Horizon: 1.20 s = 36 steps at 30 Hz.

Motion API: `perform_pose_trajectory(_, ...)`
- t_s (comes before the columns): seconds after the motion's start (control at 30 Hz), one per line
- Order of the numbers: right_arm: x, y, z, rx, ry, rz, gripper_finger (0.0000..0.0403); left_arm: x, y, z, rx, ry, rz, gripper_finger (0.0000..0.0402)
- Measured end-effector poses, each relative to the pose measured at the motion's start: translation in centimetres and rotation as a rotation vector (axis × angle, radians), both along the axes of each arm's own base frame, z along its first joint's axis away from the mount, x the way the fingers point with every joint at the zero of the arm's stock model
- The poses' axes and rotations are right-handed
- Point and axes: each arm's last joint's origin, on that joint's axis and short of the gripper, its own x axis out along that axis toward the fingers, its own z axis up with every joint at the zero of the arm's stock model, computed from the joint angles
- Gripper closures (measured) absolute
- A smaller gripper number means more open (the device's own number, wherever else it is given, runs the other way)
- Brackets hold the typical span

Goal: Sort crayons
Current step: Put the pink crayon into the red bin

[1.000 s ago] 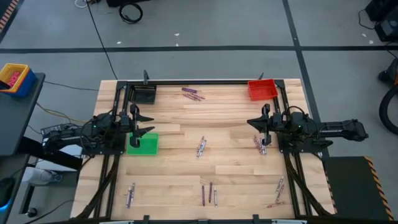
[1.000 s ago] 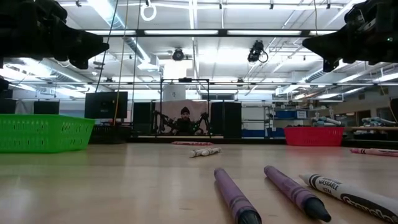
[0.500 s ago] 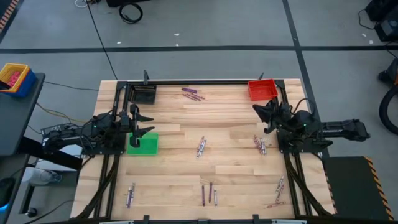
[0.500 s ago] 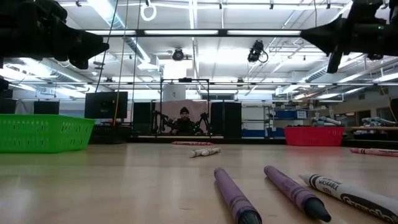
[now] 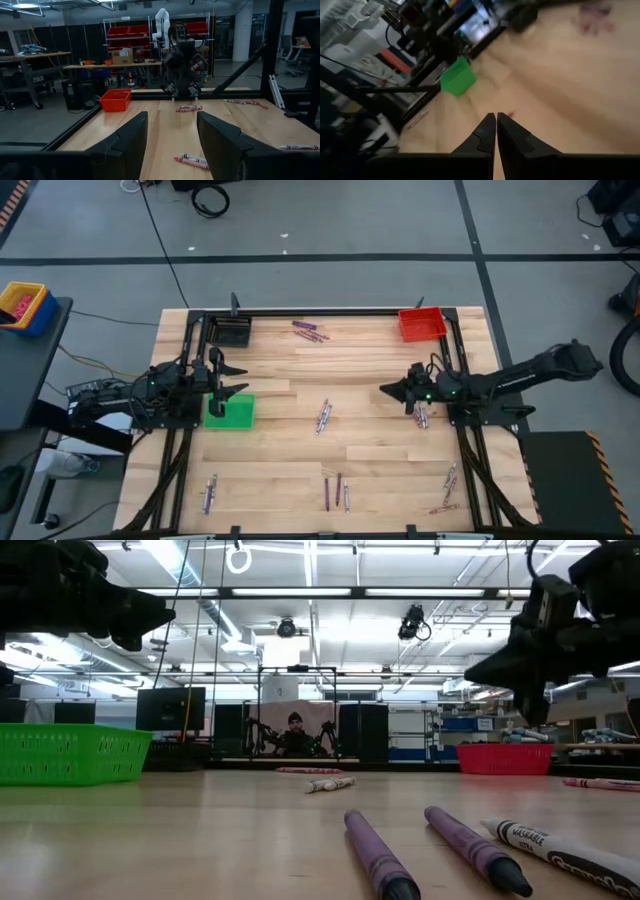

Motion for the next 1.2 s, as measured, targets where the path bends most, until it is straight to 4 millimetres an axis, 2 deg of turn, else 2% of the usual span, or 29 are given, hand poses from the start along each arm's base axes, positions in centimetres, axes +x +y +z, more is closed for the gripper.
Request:
perform_pose_trajectory(0.13,1.1,0.0,1.1,0.096,-0.047,0.051,0.0381,0.0,0.0,0.0,0.000,0.000,0.000,0.0218)
perform_pose_trajectory(0.2,2.0,0.1,1.9,0.143,0.004,0.075,0.0387,0.0,0.0,0.0,0.000,-0.001,0.000,0.0218)
perform_pose_trajectory(0.37,3.9,0.9,4.3,0.096,0.414,0.051,0.0398,0.0,0.0,0.0,0.001,-0.004,0.000,0.0218)
perform_pose_trajectory(0.47,4.3,1.3,5.9,0.034,0.680,0.000,0.0396,0.0,0.0,0.0,0.000,-0.004,0.000,0.0218)
perform_pose_trajectory(0.57,4.5,2.0,6.6,0.050,0.871,-0.008,0.0396,0.0,0.0,0.0,0.000,-0.004,0.000,0.0218)
perform_pose_trajectory(0.7,4.2,2.9,5.9,0.110,1.059,0.016,0.0387,0.0,0.0,0.0,0.000,-0.004,0.000,0.0218)
perform_pose_trajectory(0.87,3.6,3.2,4.7,0.131,1.225,-0.059,0.0355,0.0,0.0,0.0,0.001,-0.004,0.000,0.0218)
perform_pose_trajectory(1.07,3.9,2.1,3.6,0.119,1.284,-0.180,0.0303,0.0,0.0,0.0,0.000,-0.004,0.000,0.0218)
perform_pose_trajectory(1.2,3.5,0.8,2.2,0.131,1.347,-0.214,0.0280,0.0,0.0,0.0,0.001,-0.004,0.000,0.0218)
